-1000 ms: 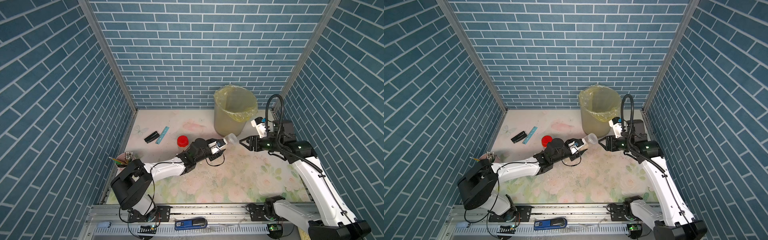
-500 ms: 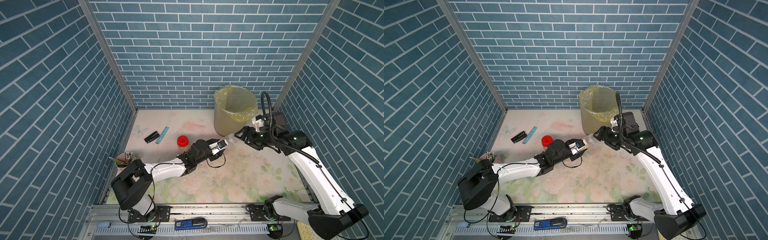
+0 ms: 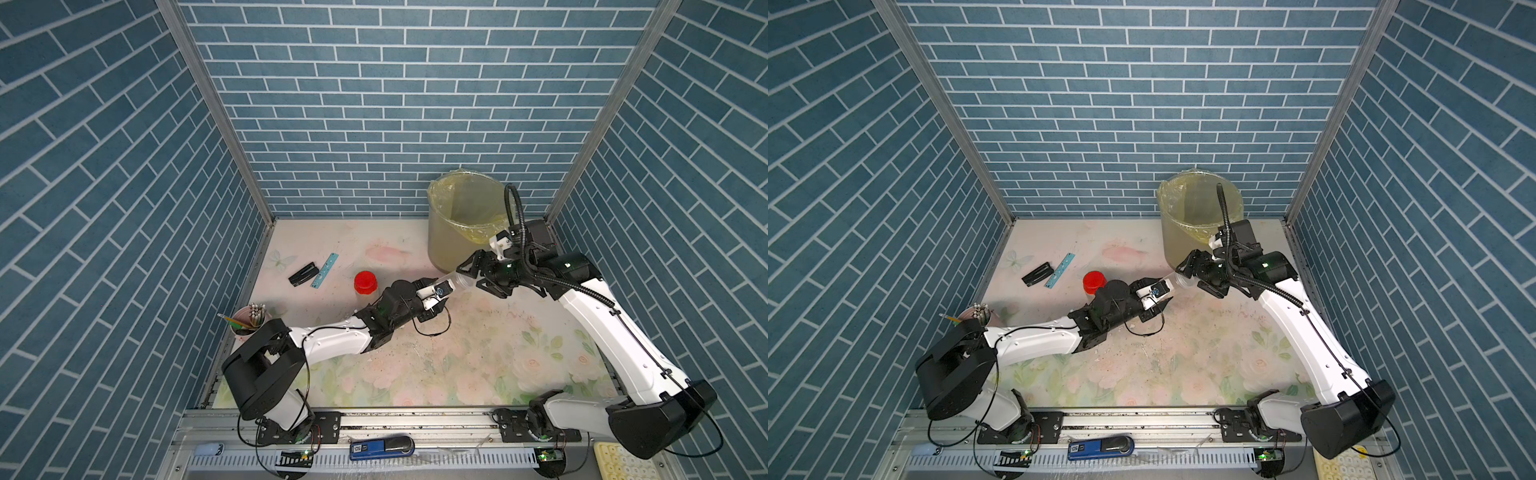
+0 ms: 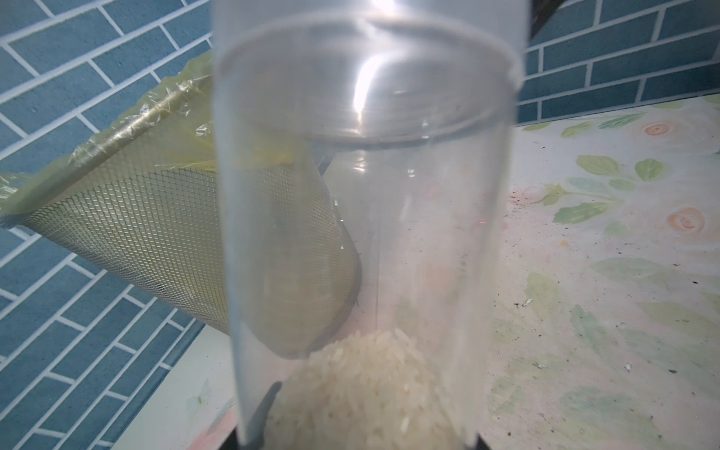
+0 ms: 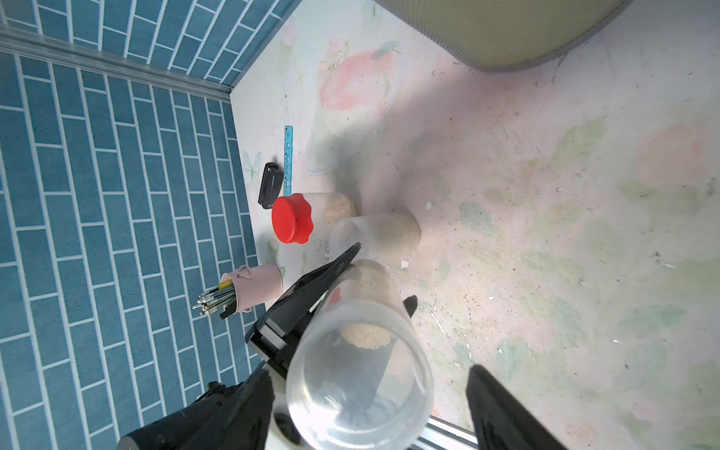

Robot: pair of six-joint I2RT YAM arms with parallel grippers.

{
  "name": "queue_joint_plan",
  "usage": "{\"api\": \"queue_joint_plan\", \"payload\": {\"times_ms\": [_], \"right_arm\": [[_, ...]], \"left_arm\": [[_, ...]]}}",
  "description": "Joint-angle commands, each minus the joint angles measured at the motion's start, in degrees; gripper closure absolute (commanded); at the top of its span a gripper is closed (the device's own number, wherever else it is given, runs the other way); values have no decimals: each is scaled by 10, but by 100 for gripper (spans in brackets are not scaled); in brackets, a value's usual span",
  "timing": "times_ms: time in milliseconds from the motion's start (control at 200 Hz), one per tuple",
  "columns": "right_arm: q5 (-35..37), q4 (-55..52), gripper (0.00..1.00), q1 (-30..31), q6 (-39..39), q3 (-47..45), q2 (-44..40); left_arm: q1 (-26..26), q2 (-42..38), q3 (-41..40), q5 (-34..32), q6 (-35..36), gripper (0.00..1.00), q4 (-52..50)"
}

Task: Empty moldy rice from jars
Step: Unscrew the lid from the jar.

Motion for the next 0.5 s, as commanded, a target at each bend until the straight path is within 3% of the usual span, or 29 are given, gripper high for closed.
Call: {"api": "queue_joint_plan", "payload": {"times_ms": [0, 215, 400, 490], "right_arm": [[-13, -1, 21, 10, 7, 20, 11], [4, -22, 27, 15, -12, 25, 14], [11, -28, 45, 15, -37, 18, 10], [-4, -35, 48, 16, -57, 18, 19]], "left_arm": [[-3, -4, -4, -3, 4, 72, 27], [-3, -6, -4, -2, 5, 72, 26], [-4, -8, -5, -2, 3, 72, 23], [-3, -13, -8, 3, -1, 72, 28]]}}
